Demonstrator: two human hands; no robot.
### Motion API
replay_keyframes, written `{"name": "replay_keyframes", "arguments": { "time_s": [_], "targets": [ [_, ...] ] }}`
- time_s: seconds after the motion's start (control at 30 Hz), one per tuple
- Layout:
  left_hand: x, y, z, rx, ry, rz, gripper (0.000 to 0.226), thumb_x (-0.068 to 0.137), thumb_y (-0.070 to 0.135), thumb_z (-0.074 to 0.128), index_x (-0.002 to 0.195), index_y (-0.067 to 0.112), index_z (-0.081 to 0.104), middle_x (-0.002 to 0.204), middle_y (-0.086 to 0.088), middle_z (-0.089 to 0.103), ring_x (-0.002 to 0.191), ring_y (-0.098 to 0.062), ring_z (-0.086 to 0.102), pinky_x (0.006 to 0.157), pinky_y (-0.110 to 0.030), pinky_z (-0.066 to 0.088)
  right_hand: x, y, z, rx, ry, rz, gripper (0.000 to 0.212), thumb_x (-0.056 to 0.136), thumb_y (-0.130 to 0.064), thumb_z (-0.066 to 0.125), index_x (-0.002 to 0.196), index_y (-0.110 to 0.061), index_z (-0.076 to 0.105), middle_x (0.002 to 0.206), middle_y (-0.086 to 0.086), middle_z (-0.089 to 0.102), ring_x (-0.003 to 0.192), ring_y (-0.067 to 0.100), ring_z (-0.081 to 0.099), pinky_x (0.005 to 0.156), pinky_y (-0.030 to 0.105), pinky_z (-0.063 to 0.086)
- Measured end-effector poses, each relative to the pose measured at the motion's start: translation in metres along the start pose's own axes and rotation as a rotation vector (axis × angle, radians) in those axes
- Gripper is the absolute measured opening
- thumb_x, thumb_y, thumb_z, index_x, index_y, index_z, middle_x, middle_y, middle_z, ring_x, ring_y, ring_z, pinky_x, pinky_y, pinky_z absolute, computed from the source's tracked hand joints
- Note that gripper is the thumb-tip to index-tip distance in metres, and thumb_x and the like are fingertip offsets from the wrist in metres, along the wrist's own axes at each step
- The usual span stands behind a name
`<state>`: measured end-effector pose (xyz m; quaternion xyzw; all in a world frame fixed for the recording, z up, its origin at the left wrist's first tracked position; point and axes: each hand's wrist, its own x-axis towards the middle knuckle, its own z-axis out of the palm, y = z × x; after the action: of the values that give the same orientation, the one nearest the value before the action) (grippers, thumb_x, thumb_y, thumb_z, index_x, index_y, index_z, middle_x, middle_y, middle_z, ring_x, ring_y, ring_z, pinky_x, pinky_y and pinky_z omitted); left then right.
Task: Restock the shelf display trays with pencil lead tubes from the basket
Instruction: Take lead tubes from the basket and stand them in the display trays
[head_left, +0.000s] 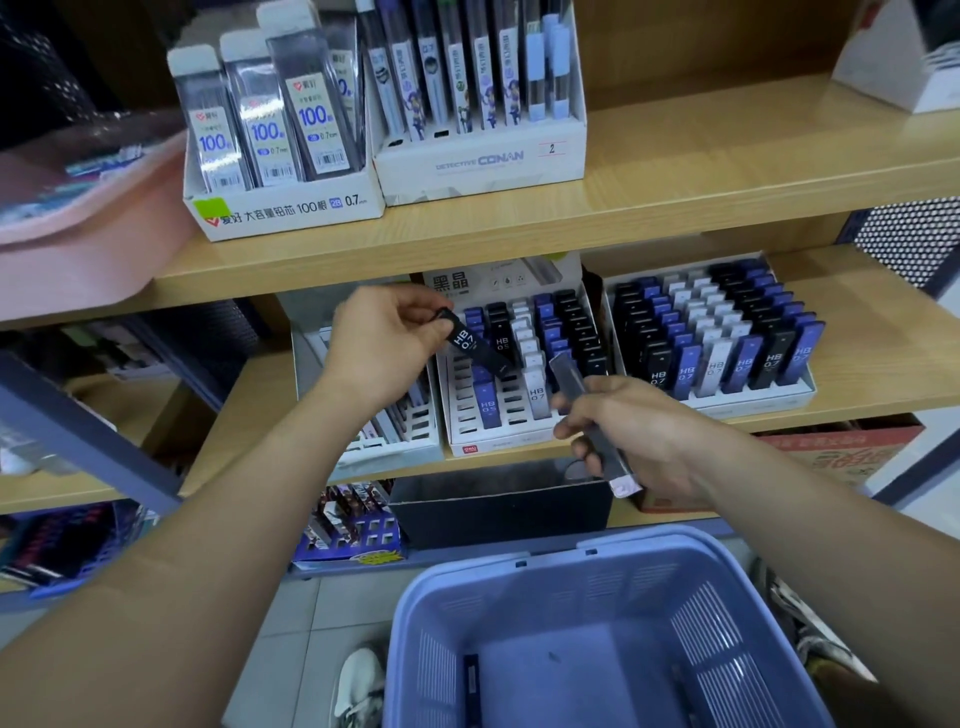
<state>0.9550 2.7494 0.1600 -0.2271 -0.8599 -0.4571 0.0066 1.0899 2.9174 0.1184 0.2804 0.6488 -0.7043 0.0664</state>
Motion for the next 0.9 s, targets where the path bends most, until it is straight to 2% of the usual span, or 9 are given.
{"name": "replay_keyframes", "arguments": {
  "time_s": [0.1,0.13,0.23,0.3,0.37,0.5,0.6,0.77,0.9],
  "targets": [
    [0.003,0.003,0.012,0.12,0.051,0.096,0.018,0.087,0.015,0.067,0.104,0.02,0.073,0.087,0.013,0.067,0.078,0.003,0.06,0.075,-0.004,0.044,-0.005,-0.004,-0.005,0.046,-0.042,-0.019,0.016,0.101,-0.004,0.048,0.111,-0.008,0.059,0.087,0.012,0.057,0.058,0.018,0.06,0.053,0.027,0.054],
    [0.004,0.004,0.016,0.147,0.054,0.119,0.02,0.088,0.015,0.066,0.107,0.019,0.072,0.091,0.013,0.066,0.078,0.003,0.059,0.075,-0.002,0.042,-0.008,-0.005,-0.007,0.063,-0.062,-0.015,0.015,0.101,-0.009,0.049,0.113,-0.011,0.059,0.087,0.012,0.059,0.058,0.019,0.064,0.053,0.027,0.056],
    [0.008,0.004,0.027,0.221,0.029,0.175,0.024,0.091,0.013,0.063,0.114,0.015,0.069,0.101,0.006,0.066,0.088,-0.005,0.06,0.08,-0.007,0.04,-0.012,-0.005,-0.01,-0.001,-0.05,-0.009,0.014,0.101,-0.021,0.052,0.112,-0.02,0.06,0.078,0.009,0.062,0.048,0.016,0.059,0.039,0.021,0.044],
    [0.013,0.001,0.033,0.261,0.028,0.197,0.025,0.09,0.013,0.064,0.115,0.013,0.068,0.107,0.0,0.068,0.092,-0.009,0.06,0.084,-0.014,0.044,-0.011,-0.005,-0.013,-0.035,0.001,-0.022,0.013,0.102,-0.02,0.05,0.11,-0.017,0.061,0.075,0.008,0.06,0.044,0.013,0.047,0.033,0.017,0.03],
    [0.018,-0.004,0.039,0.298,0.043,0.22,0.023,0.089,0.013,0.066,0.112,0.011,0.068,0.104,-0.003,0.069,0.091,-0.011,0.06,0.084,-0.019,0.047,-0.009,-0.006,-0.017,-0.014,0.027,-0.012,0.015,0.102,-0.013,0.047,0.109,-0.009,0.06,0.077,0.009,0.057,0.046,0.013,0.043,0.032,0.017,0.024],
    [0.026,-0.013,0.047,0.286,0.017,0.224,0.021,0.087,0.009,0.067,0.108,0.009,0.069,0.103,-0.007,0.07,0.091,-0.015,0.063,0.086,-0.024,0.051,-0.008,-0.006,-0.023,-0.039,0.019,-0.004,0.016,0.1,-0.008,0.049,0.109,-0.007,0.062,0.083,0.01,0.051,0.053,0.014,0.049,0.036,0.018,0.035],
    [0.029,-0.018,0.051,0.297,-0.017,0.21,0.022,0.087,0.008,0.067,0.108,0.01,0.071,0.105,-0.006,0.071,0.087,-0.008,0.059,0.083,-0.014,0.044,-0.008,-0.005,-0.026,-0.057,0.035,-0.01,0.016,0.099,-0.009,0.054,0.112,-0.009,0.063,0.082,0.008,0.054,0.056,0.013,0.056,0.044,0.019,0.046],
    [0.033,-0.02,0.055,0.306,-0.057,0.175,0.022,0.09,0.007,0.063,0.111,0.01,0.071,0.11,-0.006,0.07,0.095,-0.013,0.063,0.087,-0.014,0.042,-0.011,-0.005,-0.031,-0.108,0.029,-0.037,0.011,0.097,-0.011,0.059,0.103,-0.009,0.067,0.081,0.007,0.06,0.06,0.013,0.061,0.046,0.018,0.047],
    [0.038,-0.023,0.055,0.275,-0.069,0.129,0.024,0.091,0.005,0.061,0.113,0.011,0.069,0.11,-0.005,0.069,0.094,-0.01,0.06,0.085,-0.009,0.04,-0.008,0.0,-0.03,-0.311,0.05,-0.101,0.01,0.097,-0.015,0.059,0.104,-0.016,0.067,0.083,0.005,0.062,0.057,0.01,0.06,0.046,0.018,0.046]
  ]
}}
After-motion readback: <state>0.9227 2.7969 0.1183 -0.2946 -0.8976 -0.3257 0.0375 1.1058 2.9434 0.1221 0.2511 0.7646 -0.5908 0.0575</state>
